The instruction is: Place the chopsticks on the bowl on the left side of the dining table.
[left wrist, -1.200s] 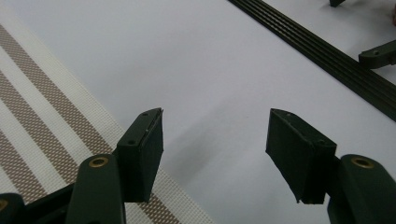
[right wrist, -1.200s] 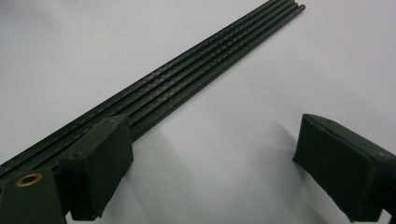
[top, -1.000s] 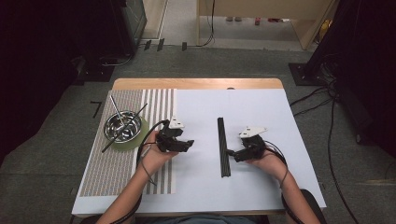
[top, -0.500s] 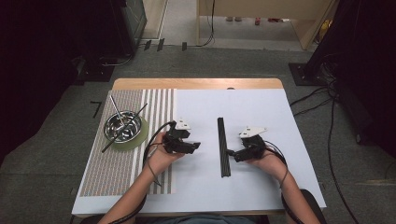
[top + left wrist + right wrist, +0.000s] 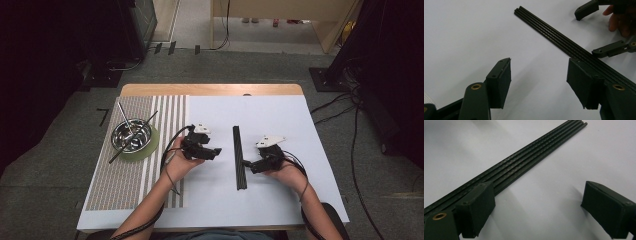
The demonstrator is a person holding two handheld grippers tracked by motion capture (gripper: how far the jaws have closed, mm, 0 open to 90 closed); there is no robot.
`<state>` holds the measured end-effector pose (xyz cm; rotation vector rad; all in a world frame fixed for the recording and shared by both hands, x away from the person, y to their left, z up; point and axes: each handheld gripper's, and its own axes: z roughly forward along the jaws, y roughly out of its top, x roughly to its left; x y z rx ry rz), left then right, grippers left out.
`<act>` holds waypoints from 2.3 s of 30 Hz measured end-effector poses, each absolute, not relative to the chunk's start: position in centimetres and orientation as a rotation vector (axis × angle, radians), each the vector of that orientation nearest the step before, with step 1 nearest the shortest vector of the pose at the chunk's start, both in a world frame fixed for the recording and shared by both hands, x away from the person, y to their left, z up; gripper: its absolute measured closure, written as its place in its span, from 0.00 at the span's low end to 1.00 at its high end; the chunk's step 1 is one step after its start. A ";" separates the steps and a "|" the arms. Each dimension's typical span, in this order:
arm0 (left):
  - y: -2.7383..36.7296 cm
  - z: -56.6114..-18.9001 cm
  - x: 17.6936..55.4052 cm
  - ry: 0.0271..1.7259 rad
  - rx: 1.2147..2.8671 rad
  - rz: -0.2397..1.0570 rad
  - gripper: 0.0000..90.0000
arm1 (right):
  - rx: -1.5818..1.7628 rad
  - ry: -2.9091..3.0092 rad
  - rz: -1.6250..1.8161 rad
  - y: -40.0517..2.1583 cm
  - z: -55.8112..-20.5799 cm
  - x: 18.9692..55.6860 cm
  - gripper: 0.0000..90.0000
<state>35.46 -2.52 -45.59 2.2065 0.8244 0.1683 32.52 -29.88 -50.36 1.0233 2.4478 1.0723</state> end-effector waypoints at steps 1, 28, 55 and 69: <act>-2.7 -45.6 35.4 0.818 2.213 0.174 0.40 | 1.019 2.447 1.072 -29.9 -50.4 32.5 0.12; -5.3 -46.8 34.2 0.754 2.170 0.159 0.43 | 1.019 2.448 1.070 -29.9 -50.4 32.5 0.12; -8.0 -48.9 32.6 0.665 2.229 0.188 0.43 | 1.020 2.447 1.068 -29.9 -50.4 32.5 0.12; -8.4 -49.2 32.4 0.652 2.233 0.202 0.44 | 1.021 2.447 1.068 -29.9 -50.4 32.5 0.12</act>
